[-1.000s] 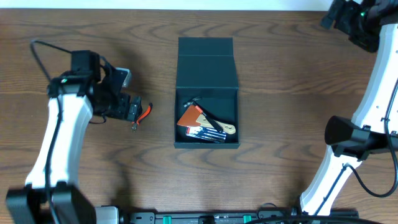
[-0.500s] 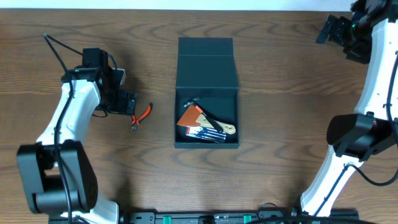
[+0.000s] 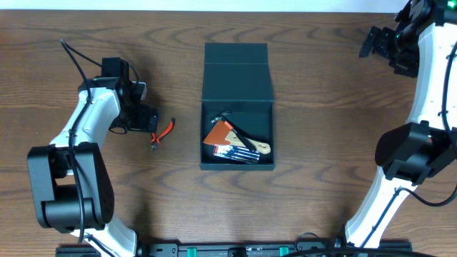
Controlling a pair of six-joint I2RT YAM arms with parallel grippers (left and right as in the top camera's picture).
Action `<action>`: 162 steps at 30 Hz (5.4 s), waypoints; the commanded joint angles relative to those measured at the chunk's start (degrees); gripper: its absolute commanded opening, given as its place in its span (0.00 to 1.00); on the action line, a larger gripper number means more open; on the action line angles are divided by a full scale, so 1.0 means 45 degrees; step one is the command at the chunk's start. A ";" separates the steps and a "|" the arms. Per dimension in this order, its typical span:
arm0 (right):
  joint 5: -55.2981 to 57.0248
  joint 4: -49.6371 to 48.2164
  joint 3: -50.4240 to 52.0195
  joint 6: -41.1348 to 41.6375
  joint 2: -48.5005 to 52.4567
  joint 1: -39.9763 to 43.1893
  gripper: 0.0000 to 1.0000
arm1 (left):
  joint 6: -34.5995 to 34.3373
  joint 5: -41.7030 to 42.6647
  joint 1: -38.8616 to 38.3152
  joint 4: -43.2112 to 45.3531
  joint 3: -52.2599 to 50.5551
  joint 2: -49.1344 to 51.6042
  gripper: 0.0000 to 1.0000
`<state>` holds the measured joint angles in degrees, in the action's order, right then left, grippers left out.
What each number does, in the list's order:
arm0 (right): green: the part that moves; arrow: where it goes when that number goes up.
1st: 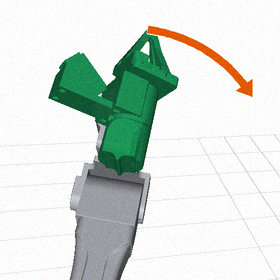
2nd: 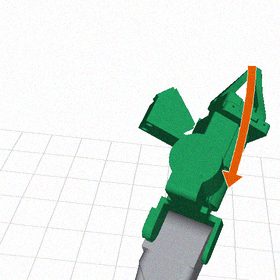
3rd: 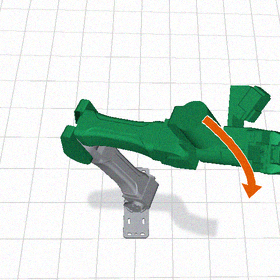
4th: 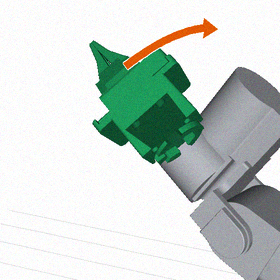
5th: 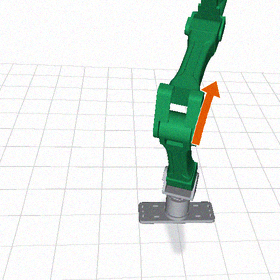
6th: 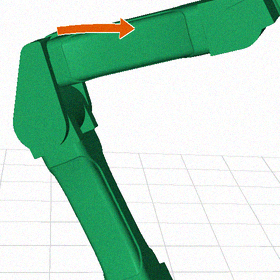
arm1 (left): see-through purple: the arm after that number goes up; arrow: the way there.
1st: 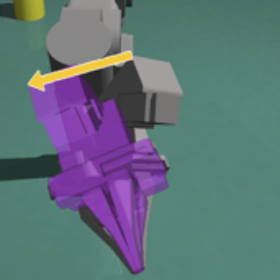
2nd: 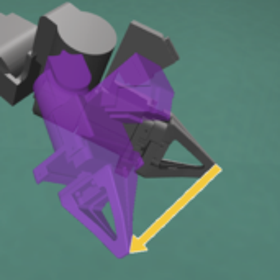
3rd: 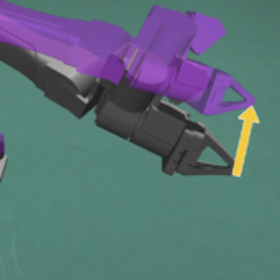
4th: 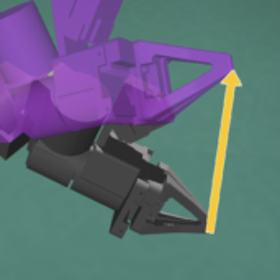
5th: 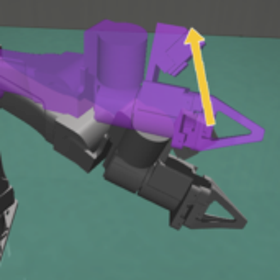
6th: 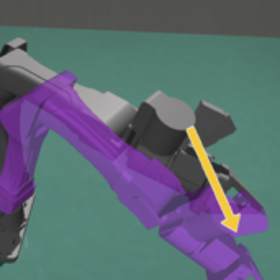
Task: Pack container
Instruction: 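Lower left gripper onto the red-handled pliers and grasp them, then carry the pliers with left gripper and lower them into the box, then release the pliers and move left gripper to the small screwdriver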
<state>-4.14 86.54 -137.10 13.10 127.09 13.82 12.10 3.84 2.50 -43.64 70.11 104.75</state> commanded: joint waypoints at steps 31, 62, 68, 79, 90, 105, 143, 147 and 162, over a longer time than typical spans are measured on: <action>0.0257 0.0049 0.0243 -0.0695 -0.0044 0.0053 0.99 | -0.2341 0.0204 -0.0374 -0.0350 0.0248 0.2059 0.93; 0.0248 0.0389 0.0248 -0.0690 -0.0044 0.0029 0.99 | -0.2331 0.1054 -0.0374 -0.1030 0.0248 0.2059 0.33; 0.0248 0.0389 0.0243 -0.0695 -0.0044 0.0029 0.99 | -0.2331 0.1049 -0.0374 -0.0680 0.0248 0.2059 0.19; 0.0253 0.0393 0.0248 -0.0695 -0.0044 0.0029 0.99 | -0.2331 0.1044 -0.0374 -0.0355 0.0248 0.2055 0.06; 0.0253 0.0471 0.0243 -0.0753 -0.0044 0.0024 0.99 | -0.2278 0.1005 -0.0389 -0.0359 0.0398 0.1141 0.06; 0.0248 0.0578 0.0248 -0.0748 -0.0044 0.0015 0.99 | 0.3410 0.1054 -0.3128 -0.2424 0.2409 -0.4857 0.06; 0.0253 0.1243 0.0243 -0.0947 -0.0044 0.0005 0.99 | 0.8194 0.1583 -0.7538 0.0515 0.2472 0.0015 0.47; 0.0248 0.1268 0.0243 -0.0981 -0.0044 0.0005 0.99 | 0.7995 0.1486 -0.7533 0.0442 0.2472 0.0010 0.99; 0.0248 0.1243 0.0243 -0.1035 -0.0044 0.0005 0.99 | 0.1919 -0.1817 -0.4809 -0.3264 0.2764 -0.4779 0.98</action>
<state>-3.18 92.07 -136.31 9.39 127.09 13.80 30.02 -0.58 -23.53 -55.90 81.12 89.23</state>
